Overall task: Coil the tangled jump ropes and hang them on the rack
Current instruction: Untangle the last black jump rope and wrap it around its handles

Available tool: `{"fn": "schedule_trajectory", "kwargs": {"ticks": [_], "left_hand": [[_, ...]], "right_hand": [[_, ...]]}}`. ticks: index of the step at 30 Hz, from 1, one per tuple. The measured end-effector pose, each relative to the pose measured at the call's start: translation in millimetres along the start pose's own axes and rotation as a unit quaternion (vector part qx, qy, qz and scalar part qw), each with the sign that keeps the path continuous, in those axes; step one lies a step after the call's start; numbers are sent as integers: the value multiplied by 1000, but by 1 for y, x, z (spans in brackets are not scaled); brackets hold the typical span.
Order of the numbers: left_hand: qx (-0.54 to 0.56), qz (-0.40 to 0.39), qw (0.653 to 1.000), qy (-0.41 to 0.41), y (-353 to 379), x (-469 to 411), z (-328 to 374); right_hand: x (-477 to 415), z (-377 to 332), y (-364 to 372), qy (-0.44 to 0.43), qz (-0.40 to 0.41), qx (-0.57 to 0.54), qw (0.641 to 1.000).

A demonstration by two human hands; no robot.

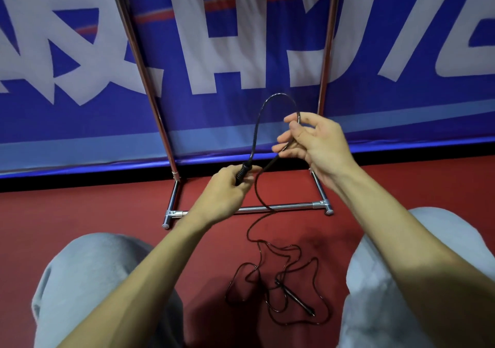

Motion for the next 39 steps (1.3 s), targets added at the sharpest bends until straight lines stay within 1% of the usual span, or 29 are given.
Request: {"fn": "schedule_trajectory", "kwargs": {"ticks": [2, 3, 6, 8, 9, 11, 13, 14, 17, 18, 20, 22, 24, 26, 29, 30, 31, 32, 34, 35, 37, 39], "left_hand": [[-15, 12, 1000, 23, 2, -1, 0], [9, -3, 1000, 17, 4, -1, 0], [135, -100, 985, -35, 14, 3, 5], [187, -136, 971, -60, 22, 8, 8], [204, -134, 967, -67, 25, 9, 9], [251, -102, 960, -72, 28, 10, 12], [322, -51, 942, -78, 26, 9, 15], [358, -25, 930, -77, 22, 8, 17], [455, 43, 887, -67, 10, 4, 22], [483, 66, 871, -62, 5, 4, 23], [519, 113, 846, -48, -2, 4, 25], [550, 143, 822, -33, -8, 5, 27], [586, 157, 795, -23, -13, 5, 26], [627, 168, 760, -27, -19, 5, 23], [692, 181, 698, -42, -26, 4, 18], [701, 188, 686, -46, -27, 3, 16], [700, 201, 684, -50, -27, 3, 14], [687, 218, 691, -56, -27, 3, 12], [644, 246, 721, -72, -25, 3, 7], [619, 250, 740, -80, -24, 3, 6], [568, 226, 785, -97, -20, 4, 5], [483, 184, 849, -108, -12, 4, 6]], "right_hand": [[0, -3, -2, 11, 5, -51, 999], [-1, -4, -2, 24, 8, -82, 996], [-2, -2, -6, 80, 35, -195, 977], [-2, 1, -9, 110, 57, -242, 962], [-3, 3, -10, 121, 68, -250, 958], [-4, 5, -11, 136, 83, -235, 959], [-4, 8, -10, 148, 77, -181, 969], [-3, 9, -9, 156, 65, -134, 976], [-2, 16, -3, 157, 6, 46, 986], [-2, 20, -1, 155, -24, 95, 983], [-1, 26, 2, 162, -112, 155, 968], [2, 29, 6, 174, -209, 180, 945], [6, 27, 10, 178, -274, 187, 927], [10, 25, 14, 176, -313, 170, 918], [18, 26, 22, 191, -360, 130, 904], [21, 27, 26, 197, -379, 124, 895], [24, 27, 30, 198, -398, 130, 886], [26, 26, 32, 190, -406, 145, 882], [26, 23, 33, 162, -382, 170, 894], [23, 21, 30, 150, -352, 175, 907], [16, 17, 22, 131, -278, 160, 938], [12, 13, 15, 119, -210, 94, 966]]}}
Point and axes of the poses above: each hand's wrist, its own x-axis away from the middle knuckle, its own y-axis out of the palm, z = x × y, the point moved 2 cm from there along -x, towards the middle knuckle, and after that the axes turned 10 degrees about x, right-handed, at the moved point
